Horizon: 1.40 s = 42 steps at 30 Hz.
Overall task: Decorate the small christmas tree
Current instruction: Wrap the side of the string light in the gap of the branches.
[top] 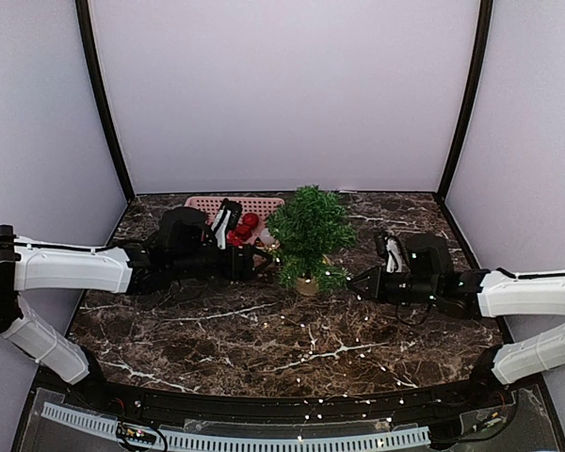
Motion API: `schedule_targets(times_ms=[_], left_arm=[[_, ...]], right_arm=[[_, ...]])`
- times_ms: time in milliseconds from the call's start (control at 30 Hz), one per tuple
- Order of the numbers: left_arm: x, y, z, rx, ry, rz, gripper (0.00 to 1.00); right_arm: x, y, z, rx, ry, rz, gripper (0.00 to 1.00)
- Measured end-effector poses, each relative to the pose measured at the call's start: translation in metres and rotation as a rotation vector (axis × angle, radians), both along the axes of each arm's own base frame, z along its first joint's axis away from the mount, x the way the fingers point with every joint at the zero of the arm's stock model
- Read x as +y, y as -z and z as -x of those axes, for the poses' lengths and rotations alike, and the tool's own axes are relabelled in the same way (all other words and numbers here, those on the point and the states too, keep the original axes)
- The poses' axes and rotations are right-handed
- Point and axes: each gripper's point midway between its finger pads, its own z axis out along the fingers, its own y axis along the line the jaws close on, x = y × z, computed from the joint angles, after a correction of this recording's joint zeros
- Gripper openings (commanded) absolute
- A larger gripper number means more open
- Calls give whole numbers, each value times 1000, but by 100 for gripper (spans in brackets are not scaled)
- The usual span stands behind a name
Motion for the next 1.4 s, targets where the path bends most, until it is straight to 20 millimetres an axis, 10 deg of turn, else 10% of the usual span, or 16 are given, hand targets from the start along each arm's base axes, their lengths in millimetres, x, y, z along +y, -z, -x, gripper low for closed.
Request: schedule_targets(times_ms=[267, 567, 1033, 1400], left_arm=[[-17, 19, 28, 116, 84, 65, 86], [-37, 46, 37, 211, 136, 86, 45], [-46, 35, 34, 203, 147, 147, 4], [-42, 39, 25, 190, 103, 131, 0]], right_arm=[[-1, 1, 3, -13, 54, -10, 0], [-2, 14, 4, -6, 97, -4, 0], [0, 44, 4, 14, 156, -3, 0], [-5, 61, -2, -2, 206, -14, 0]])
